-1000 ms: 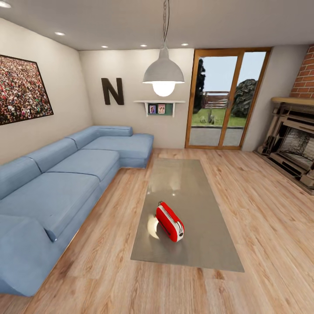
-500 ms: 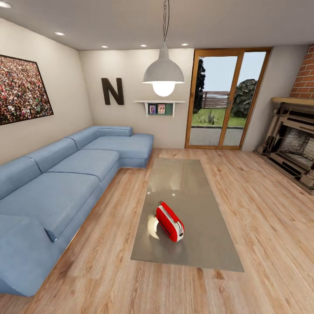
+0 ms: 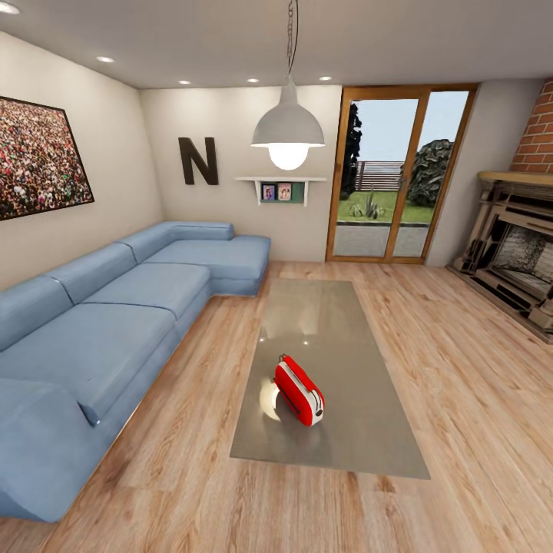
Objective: Turn on the radio receiver that's on the table in the living room.
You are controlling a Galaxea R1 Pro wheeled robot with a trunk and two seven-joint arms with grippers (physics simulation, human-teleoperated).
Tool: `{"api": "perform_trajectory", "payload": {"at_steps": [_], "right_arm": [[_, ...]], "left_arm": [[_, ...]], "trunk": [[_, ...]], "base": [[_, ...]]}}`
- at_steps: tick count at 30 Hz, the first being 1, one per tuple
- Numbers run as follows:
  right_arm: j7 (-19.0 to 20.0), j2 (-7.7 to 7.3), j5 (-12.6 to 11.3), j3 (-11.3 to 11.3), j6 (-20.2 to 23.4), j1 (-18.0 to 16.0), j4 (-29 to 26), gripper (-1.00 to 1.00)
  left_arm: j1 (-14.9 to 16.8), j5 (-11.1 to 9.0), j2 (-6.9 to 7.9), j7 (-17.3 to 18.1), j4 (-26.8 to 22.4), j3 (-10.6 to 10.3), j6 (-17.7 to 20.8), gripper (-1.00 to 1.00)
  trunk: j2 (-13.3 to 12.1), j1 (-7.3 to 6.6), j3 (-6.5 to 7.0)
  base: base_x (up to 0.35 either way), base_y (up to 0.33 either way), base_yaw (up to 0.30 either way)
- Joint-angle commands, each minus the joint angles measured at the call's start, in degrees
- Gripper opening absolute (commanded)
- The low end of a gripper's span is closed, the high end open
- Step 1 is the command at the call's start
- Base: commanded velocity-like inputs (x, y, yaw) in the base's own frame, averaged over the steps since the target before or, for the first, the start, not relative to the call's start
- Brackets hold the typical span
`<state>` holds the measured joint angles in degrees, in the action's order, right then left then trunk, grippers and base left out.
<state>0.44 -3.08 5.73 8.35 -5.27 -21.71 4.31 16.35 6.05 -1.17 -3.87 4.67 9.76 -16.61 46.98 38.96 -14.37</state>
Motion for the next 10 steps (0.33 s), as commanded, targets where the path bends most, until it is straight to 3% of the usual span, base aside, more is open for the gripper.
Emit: {"api": "perform_trajectory", "payload": {"at_steps": [1,10], "right_arm": [[0.0,0.0,0.0,0.0,0.0,0.0,0.0,1.0],[0.0,0.0,0.0,0.0,0.0,0.0,0.0,1.0]], "left_arm": [[0.0,0.0,-0.02,0.0,0.0,0.0,0.0,-1.0],[0.0,0.0,-0.06,0.0,0.0,0.0,0.0,-1.0]], "trunk": [[0.0,0.0,0.0],[0.0,0.0,0.0]], "base": [[0.0,0.0,0.0],[0.0,0.0,0.0]]}}
